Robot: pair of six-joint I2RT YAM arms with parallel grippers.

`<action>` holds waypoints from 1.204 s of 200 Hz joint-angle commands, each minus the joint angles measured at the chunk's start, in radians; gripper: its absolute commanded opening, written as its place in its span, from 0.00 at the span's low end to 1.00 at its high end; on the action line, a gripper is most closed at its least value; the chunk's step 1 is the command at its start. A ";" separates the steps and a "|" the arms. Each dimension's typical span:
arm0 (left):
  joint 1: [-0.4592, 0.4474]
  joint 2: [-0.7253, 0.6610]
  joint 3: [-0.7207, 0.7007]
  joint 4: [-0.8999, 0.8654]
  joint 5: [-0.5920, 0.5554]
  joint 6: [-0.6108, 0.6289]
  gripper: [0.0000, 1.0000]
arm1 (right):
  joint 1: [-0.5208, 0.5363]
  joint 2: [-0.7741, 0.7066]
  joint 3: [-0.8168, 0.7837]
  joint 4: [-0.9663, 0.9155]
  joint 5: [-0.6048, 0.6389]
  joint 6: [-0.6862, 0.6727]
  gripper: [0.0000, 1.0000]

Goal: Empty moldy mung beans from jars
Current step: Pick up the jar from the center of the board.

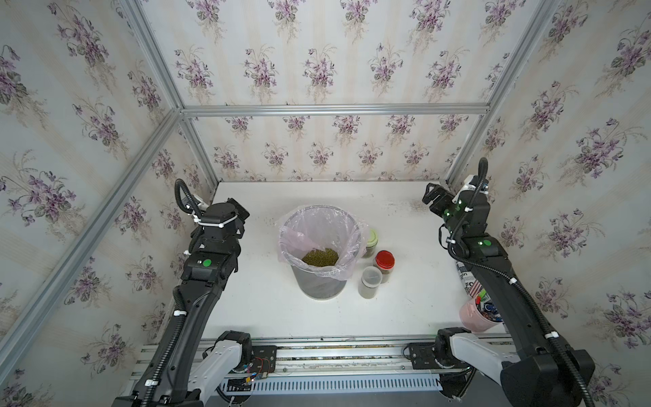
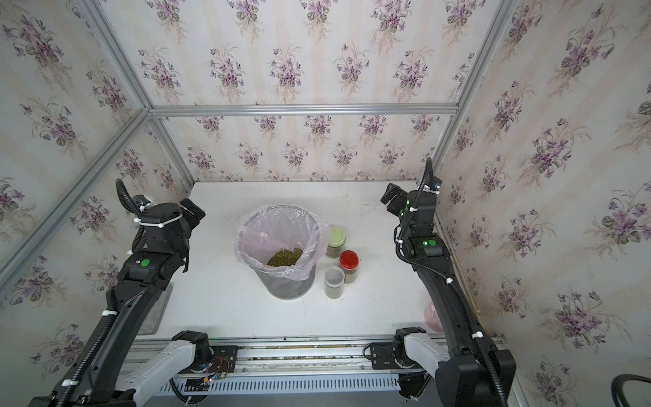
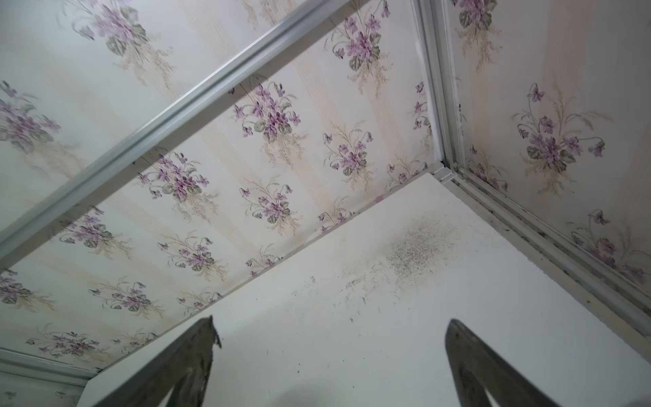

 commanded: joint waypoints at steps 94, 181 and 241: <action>-0.005 0.148 0.298 -0.298 0.464 0.169 0.99 | 0.002 -0.019 0.136 -0.460 -0.232 -0.067 1.00; -0.008 0.178 0.393 -0.396 0.485 0.325 0.99 | 0.008 0.129 0.259 -0.517 -0.357 -0.123 1.00; 0.006 0.240 0.333 -0.355 0.567 0.311 0.99 | 0.056 0.387 0.540 -0.618 -0.194 -0.133 1.00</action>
